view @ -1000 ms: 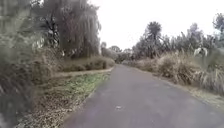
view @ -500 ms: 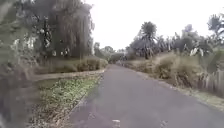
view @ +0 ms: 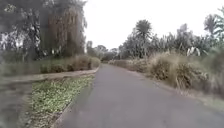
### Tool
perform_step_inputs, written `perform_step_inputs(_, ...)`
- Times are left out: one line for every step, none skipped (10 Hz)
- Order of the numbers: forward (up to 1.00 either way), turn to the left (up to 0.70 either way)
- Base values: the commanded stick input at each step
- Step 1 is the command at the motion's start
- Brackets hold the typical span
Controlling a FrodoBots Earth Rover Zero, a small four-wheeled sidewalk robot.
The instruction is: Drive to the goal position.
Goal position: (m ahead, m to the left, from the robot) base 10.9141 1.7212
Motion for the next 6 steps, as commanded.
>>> perform_step_inputs(0.85, 0.00)
perform_step_inputs(0.85, 0.00)
perform_step_inputs(0.85, 0.00)
perform_step_inputs(0.85, 0.00)
perform_step_inputs(0.85, 0.00)
perform_step_inputs(0.85, 0.00)
